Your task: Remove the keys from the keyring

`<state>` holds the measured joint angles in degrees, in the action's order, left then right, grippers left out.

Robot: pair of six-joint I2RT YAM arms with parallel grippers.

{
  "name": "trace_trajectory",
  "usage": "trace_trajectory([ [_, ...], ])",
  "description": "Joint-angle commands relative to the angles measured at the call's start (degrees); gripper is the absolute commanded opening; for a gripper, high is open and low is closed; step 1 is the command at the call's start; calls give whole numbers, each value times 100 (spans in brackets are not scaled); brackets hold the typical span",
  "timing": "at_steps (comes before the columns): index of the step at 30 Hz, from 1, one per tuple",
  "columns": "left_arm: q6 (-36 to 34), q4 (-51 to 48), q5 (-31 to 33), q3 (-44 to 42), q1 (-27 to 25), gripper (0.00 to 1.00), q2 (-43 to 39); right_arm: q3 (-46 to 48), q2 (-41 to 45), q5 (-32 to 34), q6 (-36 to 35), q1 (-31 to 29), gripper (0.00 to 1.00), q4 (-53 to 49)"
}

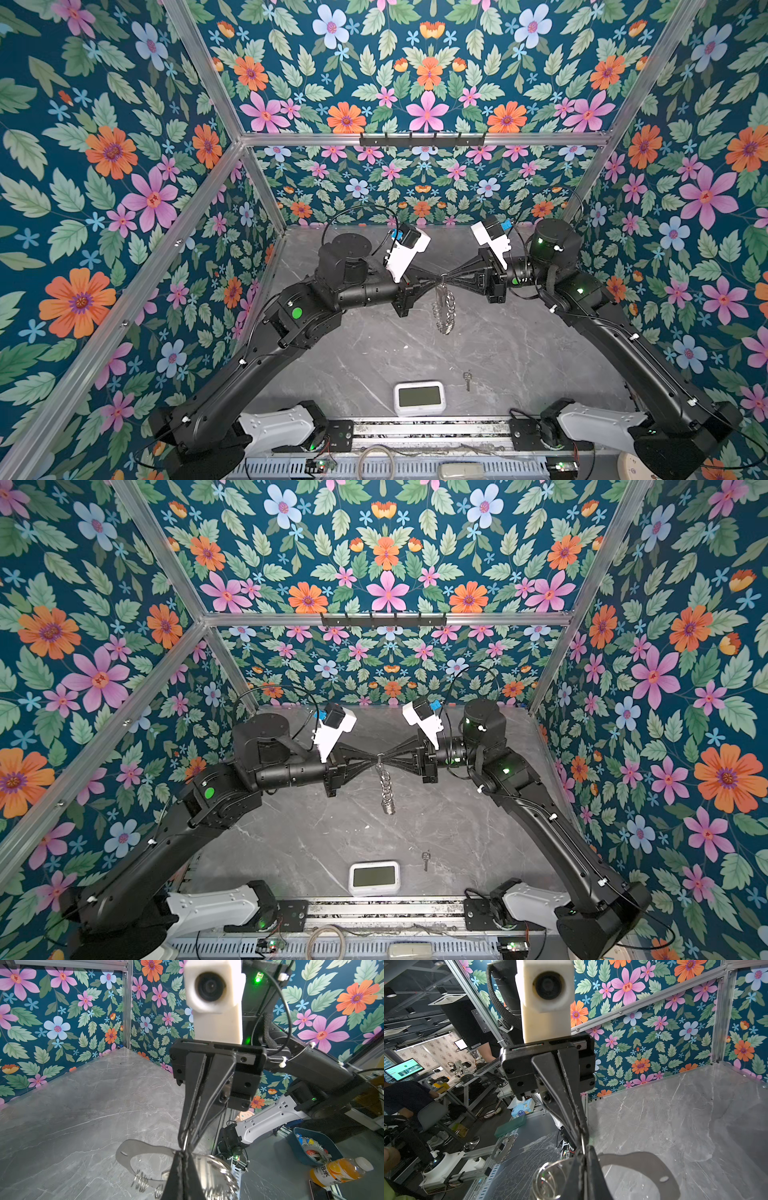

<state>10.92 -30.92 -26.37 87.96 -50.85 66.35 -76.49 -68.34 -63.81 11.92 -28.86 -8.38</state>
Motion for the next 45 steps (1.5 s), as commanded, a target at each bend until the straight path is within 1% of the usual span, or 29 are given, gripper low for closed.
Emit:
trace_trajectory([
  [1,137,402,158,-98,5,25,-132,147,86,65,283,-5,0,582],
  [2,139,464,316,-190,5,31,-222,204,124,66,333,-12,0,705],
  [4,161,623,581,-428,5,38,-424,308,204,89,396,-6,0,855],
  [7,165,945,801,-852,5,42,-711,507,342,143,513,-8,0,1198],
  [10,139,1421,899,-1354,5,43,-932,644,401,148,630,-6,0,1525],
  [14,76,2035,839,-1844,2,44,-1118,746,453,215,743,-6,0,1846],
  [23,227,2815,195,-2402,5,47,-1208,950,496,145,856,-14,0,2320],
  [28,382,3087,-179,-2503,-4,48,-1148,996,387,-149,1064,77,0,2640],
  [32,470,3173,-253,-2508,-30,48,-1030,953,304,-381,1181,153,0,2789],
  [35,424,3065,-77,-2482,-79,47,-944,925,172,-616,1332,193,0,2967],
  [39,311,2827,148,-2437,-101,46,-1000,986,8,-944,1821,335,0,3596],
  [41,239,2739,216,-2424,-101,43,-1060,987,-62,-1100,1910,381,0,3725],
  [43,152,2664,285,-2395,-101,42,-1080,978,-128,-1180,1953,379,0,3786],
  [45,76,2641,266,-2366,-105,41,-1063,1004,-206,-1292,2137,381,0,4055],
])
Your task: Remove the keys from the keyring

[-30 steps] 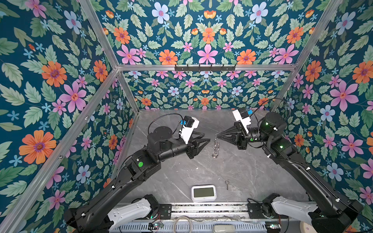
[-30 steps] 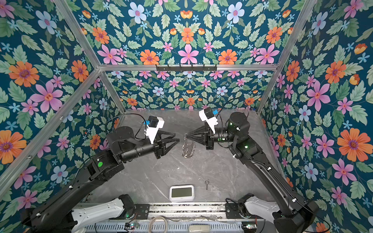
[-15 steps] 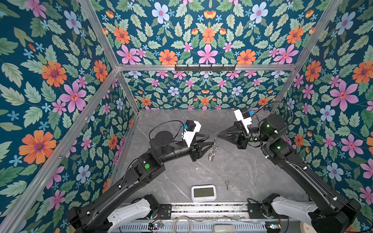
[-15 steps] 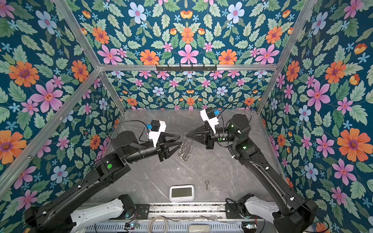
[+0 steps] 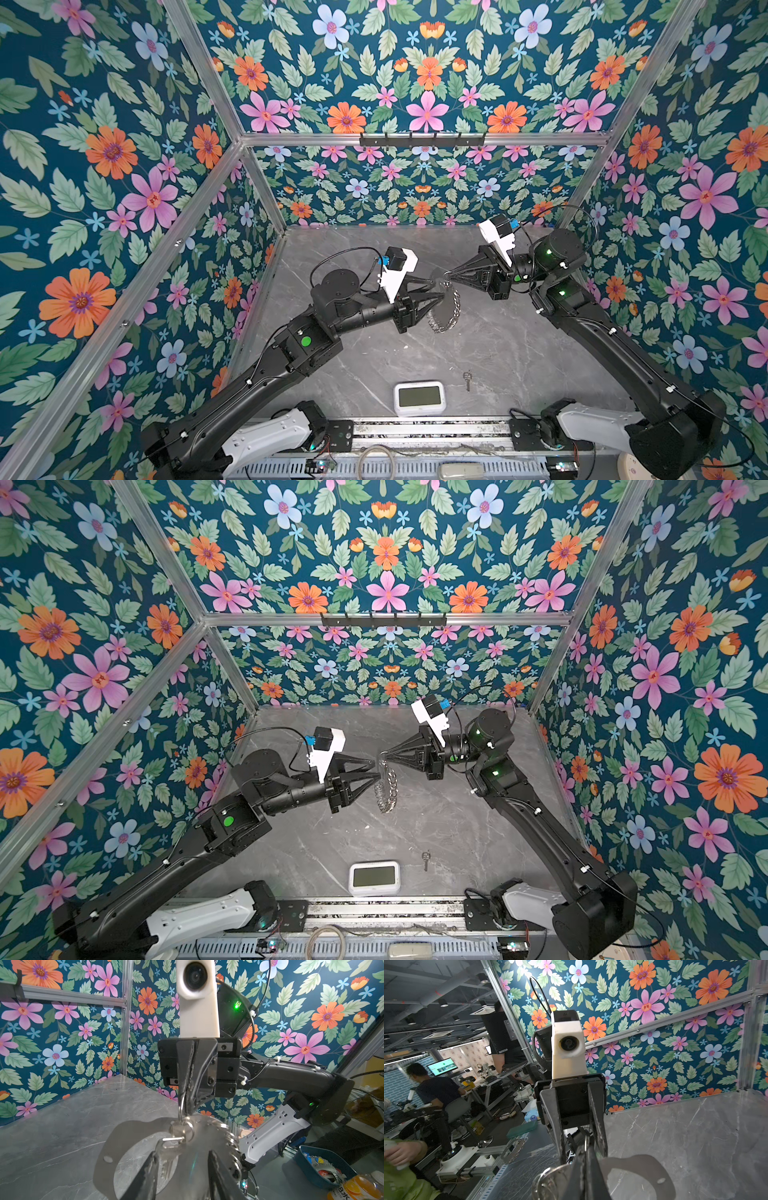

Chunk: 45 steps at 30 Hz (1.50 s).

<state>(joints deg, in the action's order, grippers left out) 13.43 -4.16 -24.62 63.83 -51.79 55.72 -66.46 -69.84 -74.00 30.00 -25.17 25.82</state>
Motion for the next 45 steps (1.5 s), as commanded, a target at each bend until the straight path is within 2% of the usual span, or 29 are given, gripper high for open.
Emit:
trace_trajectory([
  [1,-219,-47,88,70,-7,41,16,9,-94,-336,433,7,0,783],
  [11,-438,-3,-117,180,-9,43,270,-17,-170,-406,607,8,0,961],
  [27,-315,346,-384,200,-24,44,483,49,-196,-335,786,13,0,1162],
  [45,-402,101,-237,302,-33,13,420,80,-179,-239,781,16,0,1129],
])
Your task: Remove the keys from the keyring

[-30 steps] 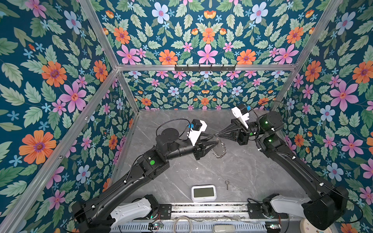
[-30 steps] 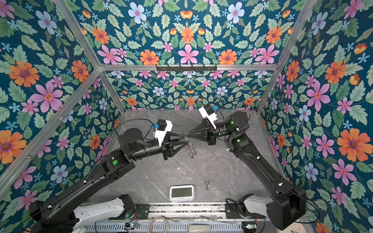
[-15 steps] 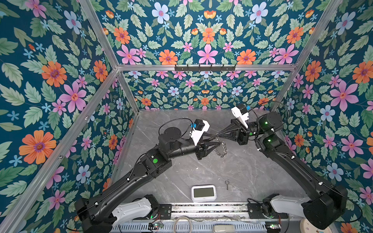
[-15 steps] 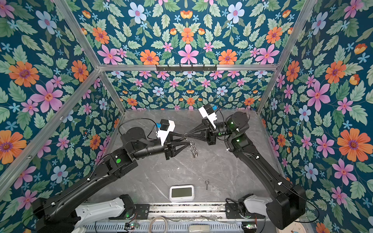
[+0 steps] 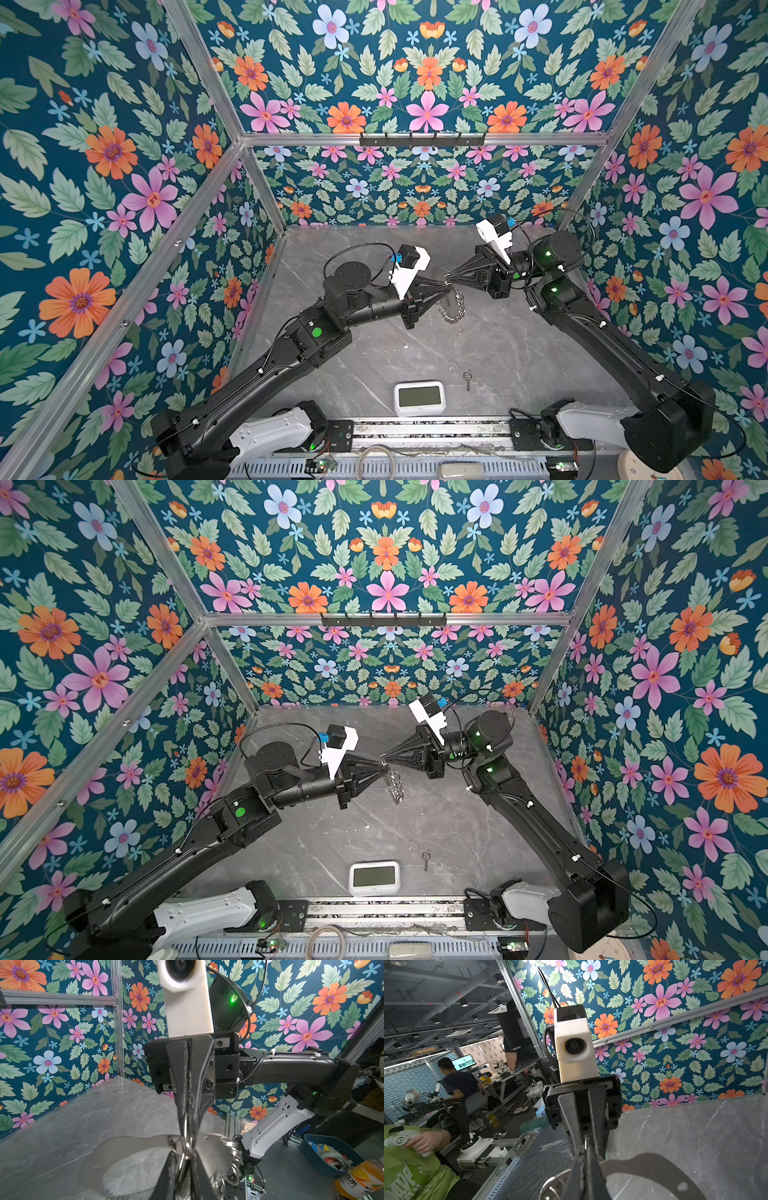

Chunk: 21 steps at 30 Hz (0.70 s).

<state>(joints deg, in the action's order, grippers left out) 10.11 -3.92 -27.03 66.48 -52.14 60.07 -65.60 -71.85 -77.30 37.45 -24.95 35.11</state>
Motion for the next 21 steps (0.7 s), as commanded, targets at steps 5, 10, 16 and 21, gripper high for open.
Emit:
trace_trajectory([
  [5,-70,-42,57,67,2,6,-58,-23,51,136,-50,-15,0,83],
  [10,-79,-156,157,80,2,0,-127,-23,82,136,-43,-5,0,82],
  [16,-106,-304,364,102,-7,0,-184,3,144,93,-54,-8,0,49],
  [21,-131,-396,386,145,-43,0,-177,37,215,24,-197,-17,0,-104],
])
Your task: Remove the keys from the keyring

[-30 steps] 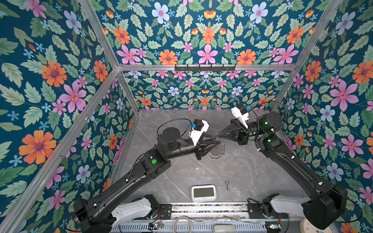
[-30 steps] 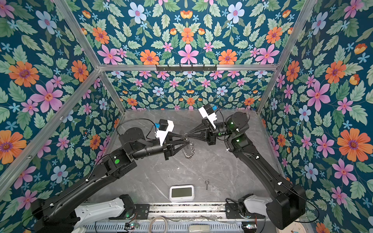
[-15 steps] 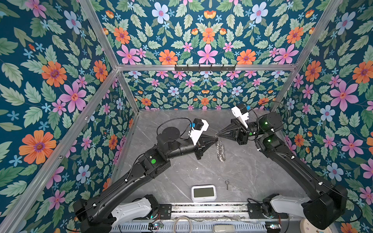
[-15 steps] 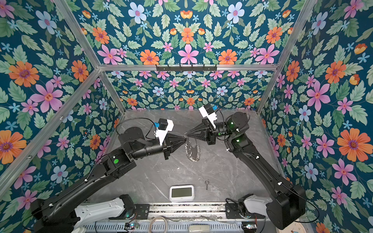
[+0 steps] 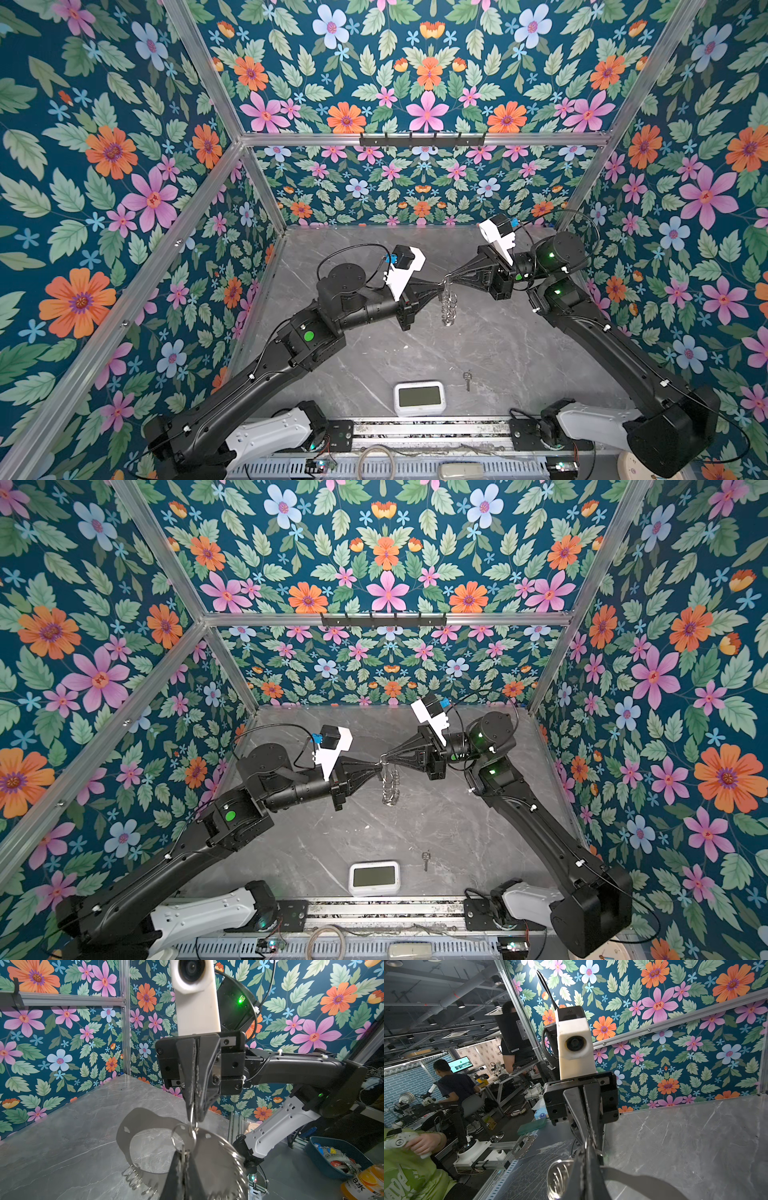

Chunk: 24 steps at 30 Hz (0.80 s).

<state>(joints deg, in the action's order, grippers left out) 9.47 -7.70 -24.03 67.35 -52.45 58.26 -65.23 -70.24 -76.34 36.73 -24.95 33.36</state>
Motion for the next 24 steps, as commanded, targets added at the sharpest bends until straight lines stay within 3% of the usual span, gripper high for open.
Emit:
trace_trajectory([
  [1,-75,-64,92,81,-20,0,3,2,63,-90,-156,-10,0,36],
  [11,-152,-308,337,273,-81,0,-44,-15,89,-215,-272,-10,0,-132],
  [24,-227,-551,548,386,-99,0,-33,-379,453,380,-1739,-109,0,-2242],
])
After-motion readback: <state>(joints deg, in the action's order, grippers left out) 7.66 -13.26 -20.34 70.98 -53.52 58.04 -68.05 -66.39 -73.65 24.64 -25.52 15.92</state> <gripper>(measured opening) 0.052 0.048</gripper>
